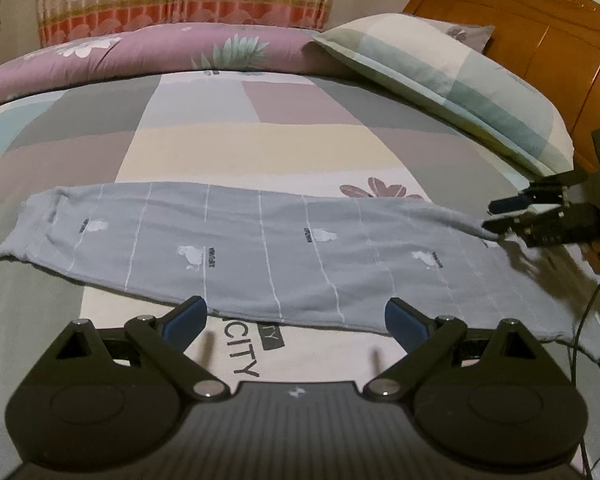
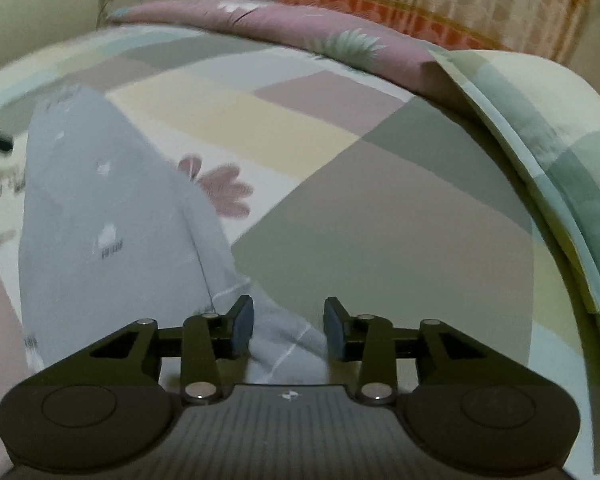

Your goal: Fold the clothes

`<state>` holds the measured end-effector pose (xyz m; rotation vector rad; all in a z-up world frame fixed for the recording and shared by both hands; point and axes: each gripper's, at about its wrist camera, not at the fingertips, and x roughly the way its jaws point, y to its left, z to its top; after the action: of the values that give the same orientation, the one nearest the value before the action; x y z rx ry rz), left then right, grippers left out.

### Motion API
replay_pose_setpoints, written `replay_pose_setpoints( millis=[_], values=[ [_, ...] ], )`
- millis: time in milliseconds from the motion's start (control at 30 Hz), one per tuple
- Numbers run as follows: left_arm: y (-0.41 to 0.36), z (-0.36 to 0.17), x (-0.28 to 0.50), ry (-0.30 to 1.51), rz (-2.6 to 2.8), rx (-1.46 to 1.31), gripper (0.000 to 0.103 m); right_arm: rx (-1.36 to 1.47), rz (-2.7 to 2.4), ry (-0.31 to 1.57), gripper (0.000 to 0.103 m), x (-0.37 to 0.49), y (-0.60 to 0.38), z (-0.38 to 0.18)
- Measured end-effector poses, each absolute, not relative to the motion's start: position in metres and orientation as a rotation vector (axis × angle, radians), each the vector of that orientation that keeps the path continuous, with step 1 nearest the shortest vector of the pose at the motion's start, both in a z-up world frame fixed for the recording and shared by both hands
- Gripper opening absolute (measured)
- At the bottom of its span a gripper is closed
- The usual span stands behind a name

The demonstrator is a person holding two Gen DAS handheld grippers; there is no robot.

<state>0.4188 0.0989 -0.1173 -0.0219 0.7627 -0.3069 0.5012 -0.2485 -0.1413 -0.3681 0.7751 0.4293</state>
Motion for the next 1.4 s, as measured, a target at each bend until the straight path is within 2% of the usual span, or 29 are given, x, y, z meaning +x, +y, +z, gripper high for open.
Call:
replay_pose_setpoints(
  millis=[67,100,133,167,400,567,633,700,767,800,933,1033,1133,1333,1400],
  values=[
    [0.098,-0.118,0.419,0.766,-0.307,-0.019,0.096,-0.407,0.433,0.759,0.044,0.495,-0.246,-0.142],
    [0.098,-0.118,0.419,0.764,-0.308,-0.019,0.096,-0.426,0.438,0.751,0.033,0.492,-0.244,-0.142],
    [0.097,-0.118,0.419,0.763,-0.309,-0.019,0.096,-0.421,0.415,0.743,0.014,0.495,-0.245,-0.141],
    [0.097,-0.118,0.419,0.762,-0.309,-0.018,0.096,-0.414,0.39,0.736,0.003,0.498,-0.245,-0.14],
    [0.102,-0.116,0.42,0.757,-0.294,-0.027,0.096,-0.322,0.239,0.716,0.005,0.519,-0.252,-0.129],
    [0.113,-0.115,0.421,0.751,-0.266,-0.048,0.096,-0.285,0.359,0.723,0.018,0.499,-0.224,-0.114],
    [0.117,-0.116,0.422,0.753,-0.25,-0.055,0.096,-0.275,0.409,0.755,0.026,0.497,-0.207,-0.116],
    [0.124,-0.116,0.423,0.755,-0.247,-0.081,0.096,-0.255,0.422,0.802,0.026,0.506,-0.19,-0.13],
    [0.132,-0.116,0.424,0.756,-0.241,-0.11,0.096,-0.219,0.394,0.814,0.032,0.521,-0.177,-0.145],
    [0.135,-0.116,0.424,0.756,-0.238,-0.121,0.096,-0.196,0.377,0.796,0.037,0.526,-0.172,-0.149],
    [0.154,-0.116,0.424,0.744,-0.214,-0.171,0.096,-0.077,0.33,0.796,0.043,0.537,-0.163,-0.141],
    [0.176,-0.112,0.428,0.72,-0.193,-0.224,0.096,-0.08,0.357,0.791,0.047,0.512,-0.155,-0.132],
    [0.197,-0.104,0.444,0.657,-0.17,-0.235,0.096,-0.072,0.396,0.76,0.058,0.476,-0.155,-0.122],
    [0.232,-0.144,0.502,0.715,-0.145,-0.215,0.094,-0.009,0.37,0.759,0.058,0.441,-0.18,-0.11],
    [0.235,-0.147,0.499,0.698,-0.16,-0.129,0.088,0.005,0.338,0.75,0.06,0.434,-0.192,-0.106]
  ],
)
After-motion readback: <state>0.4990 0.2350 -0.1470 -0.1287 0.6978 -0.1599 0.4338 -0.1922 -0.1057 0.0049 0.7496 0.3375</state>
